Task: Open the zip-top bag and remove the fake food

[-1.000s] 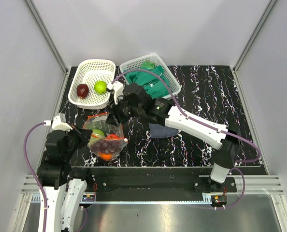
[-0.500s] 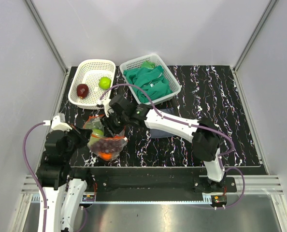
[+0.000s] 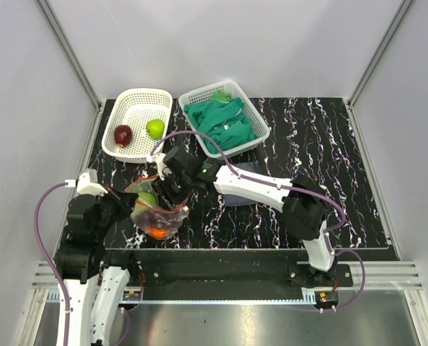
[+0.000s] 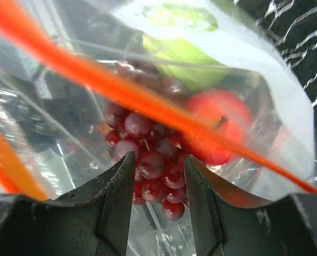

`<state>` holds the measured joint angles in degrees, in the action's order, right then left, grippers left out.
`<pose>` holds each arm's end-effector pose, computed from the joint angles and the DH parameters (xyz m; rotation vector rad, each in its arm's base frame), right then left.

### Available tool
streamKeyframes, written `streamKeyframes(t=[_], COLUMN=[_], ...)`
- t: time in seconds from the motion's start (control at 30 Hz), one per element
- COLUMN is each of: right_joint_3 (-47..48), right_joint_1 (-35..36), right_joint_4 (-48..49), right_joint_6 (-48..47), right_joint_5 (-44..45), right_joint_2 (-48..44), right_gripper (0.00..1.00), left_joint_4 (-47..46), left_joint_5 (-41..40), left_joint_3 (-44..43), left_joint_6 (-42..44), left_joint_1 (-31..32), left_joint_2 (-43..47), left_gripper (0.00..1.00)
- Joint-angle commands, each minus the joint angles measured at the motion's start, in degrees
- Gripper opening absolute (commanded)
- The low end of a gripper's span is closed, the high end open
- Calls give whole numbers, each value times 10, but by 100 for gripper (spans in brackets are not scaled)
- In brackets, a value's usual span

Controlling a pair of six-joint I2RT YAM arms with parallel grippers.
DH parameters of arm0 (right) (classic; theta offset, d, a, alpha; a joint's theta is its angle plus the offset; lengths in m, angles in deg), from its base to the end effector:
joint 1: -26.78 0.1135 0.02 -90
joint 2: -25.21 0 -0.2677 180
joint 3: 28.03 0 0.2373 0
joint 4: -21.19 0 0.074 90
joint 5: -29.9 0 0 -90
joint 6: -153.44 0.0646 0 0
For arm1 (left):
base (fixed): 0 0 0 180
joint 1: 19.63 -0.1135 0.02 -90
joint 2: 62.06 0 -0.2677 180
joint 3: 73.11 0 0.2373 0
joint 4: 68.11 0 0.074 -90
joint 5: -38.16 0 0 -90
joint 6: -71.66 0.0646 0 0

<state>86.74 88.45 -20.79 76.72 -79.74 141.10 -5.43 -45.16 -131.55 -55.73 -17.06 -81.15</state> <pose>0.2052 0.4263 0.2576 -1.1984 2.2082 1.0054 0.0770 -0.0110 0.2968 -0.5299 1.9487 -0.5642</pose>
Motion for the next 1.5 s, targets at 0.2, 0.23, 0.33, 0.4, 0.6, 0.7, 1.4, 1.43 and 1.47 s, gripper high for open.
streamKeyframes(t=[0.2, 0.23, 0.33, 0.4, 0.6, 0.7, 1.4, 1.43, 1.47], right_joint_3=[-28, -26, -15, -7, -6, -4, 119, 120, 121], right_joint_1=[14, 15, 18, 20, 27, 27, 27, 26, 27], right_joint_4=[-11, -10, -8, -4, 7, 12, 25, 25, 25], right_joint_6=[-5, -6, -2, 2, 10, 8, -17, -19, -19], right_joint_5=[-31, -32, -37, -49, -39, -22, 35, 37, 37], right_joint_2=[-5, -1, 14, 23, 23, -2, -100, -101, -103], right_gripper=[52, 54, 54, 53, 45, 39, 31, 32, 31], left_joint_4=[-22, -23, -22, -23, -13, -13, -6, -5, -3], left_joint_5=[11, 11, 12, 15, 8, 3, -2, -2, -3], left_joint_3=[-10, -6, 5, 10, 13, 15, 5, 5, 4], left_joint_6=[-2, -2, -6, -8, -6, -8, -3, -2, -2], left_joint_1=[0, 0, 0, 0, 0, 0, 0, 0, 0], left_joint_2=[12, 14, 18, 21, 30, 33, 37, 37, 38], left_gripper=[0, 0, 0, 0, 0, 0, 0, 0, 0])
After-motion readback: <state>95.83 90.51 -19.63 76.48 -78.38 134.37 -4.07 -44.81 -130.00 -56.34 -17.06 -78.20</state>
